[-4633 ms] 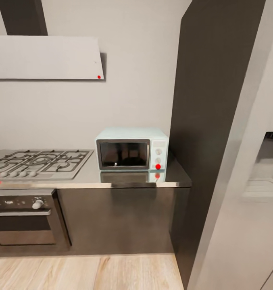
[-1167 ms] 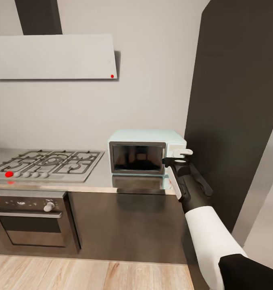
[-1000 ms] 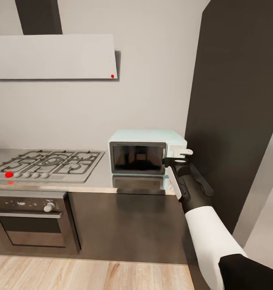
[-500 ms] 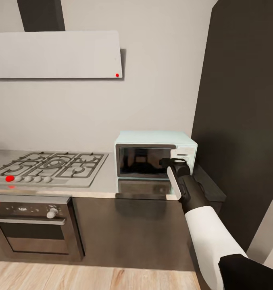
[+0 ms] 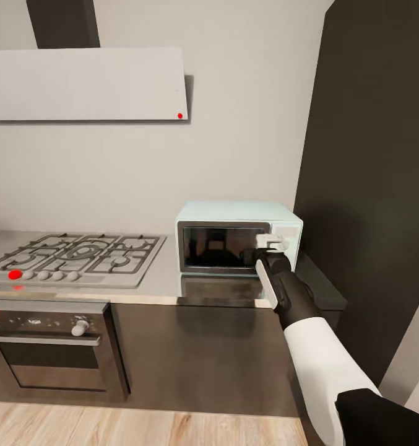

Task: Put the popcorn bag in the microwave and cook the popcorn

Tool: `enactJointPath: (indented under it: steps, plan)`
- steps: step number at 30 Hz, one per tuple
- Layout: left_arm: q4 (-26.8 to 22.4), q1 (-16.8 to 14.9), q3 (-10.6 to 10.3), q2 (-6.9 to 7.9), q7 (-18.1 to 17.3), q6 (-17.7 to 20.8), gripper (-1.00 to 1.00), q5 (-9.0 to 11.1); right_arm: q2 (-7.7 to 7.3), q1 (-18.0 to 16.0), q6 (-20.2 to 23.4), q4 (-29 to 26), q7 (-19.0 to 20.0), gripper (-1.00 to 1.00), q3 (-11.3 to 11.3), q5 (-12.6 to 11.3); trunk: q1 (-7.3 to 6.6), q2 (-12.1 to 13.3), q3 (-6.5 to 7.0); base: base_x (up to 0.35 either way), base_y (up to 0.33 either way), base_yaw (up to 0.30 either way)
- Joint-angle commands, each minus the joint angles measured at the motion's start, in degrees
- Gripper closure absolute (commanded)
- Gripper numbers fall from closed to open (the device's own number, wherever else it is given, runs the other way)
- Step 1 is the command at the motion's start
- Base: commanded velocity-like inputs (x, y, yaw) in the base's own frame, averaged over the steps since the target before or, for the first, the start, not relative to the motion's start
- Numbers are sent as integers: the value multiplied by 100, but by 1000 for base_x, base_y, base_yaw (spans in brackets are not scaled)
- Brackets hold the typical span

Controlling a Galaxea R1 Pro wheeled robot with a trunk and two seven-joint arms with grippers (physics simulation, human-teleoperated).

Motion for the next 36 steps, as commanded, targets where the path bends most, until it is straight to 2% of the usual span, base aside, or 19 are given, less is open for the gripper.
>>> enactJointPath:
  steps: [1, 3, 5, 6, 9, 17, 22, 28, 36]
  plan:
    - [-11, 2, 15, -1, -5, 13, -100, 34, -16, -4, 28, -5, -21, -100, 10, 3, 0, -3, -6, 0, 0, 0]
    - [-11, 2, 15, -1, -5, 13, -100, 34, -123, -4, 10, -5, 0, -100, 10, -28, 0, -3, -6, 0, 0, 0]
    - [-11, 2, 15, -1, -5, 13, -100, 34, -293, -4, -2, -5, 252, -100, 1, -43, 0, -3, -6, 0, 0, 0]
    - [-11, 2, 15, -1, -5, 13, -100, 34, -399, -4, -11, -5, 499, -100, -10, -34, 0, -3, -6, 0, 0, 0]
    - [-11, 2, 15, -1, -5, 13, -100, 34, -533, -4, -29, -5, 781, -100, -20, -4, 0, -3, -6, 0, 0, 0]
    - [-11, 2, 15, -1, -5, 13, -100, 39, -548, -4, -27, -5, 661, -100, -23, 18, 0, -3, -6, 0, 0, 0]
    - [-11, 2, 15, -1, -5, 13, -100, 40, -516, -4, -22, -5, 304, -100, -23, 14, 0, -3, -6, 0, 0, 0]
    - [-11, 2, 15, -3, -5, 13, -100, 43, -503, -4, -25, -5, 273, -100, -16, 6, 0, -3, -6, 19, 0, 0]
    - [-11, 2, 15, 25, 3, 13, -100, 47, -499, -4, -35, -3, 272, -100, -13, -3, 0, -3, -6, 164, 0, 0]
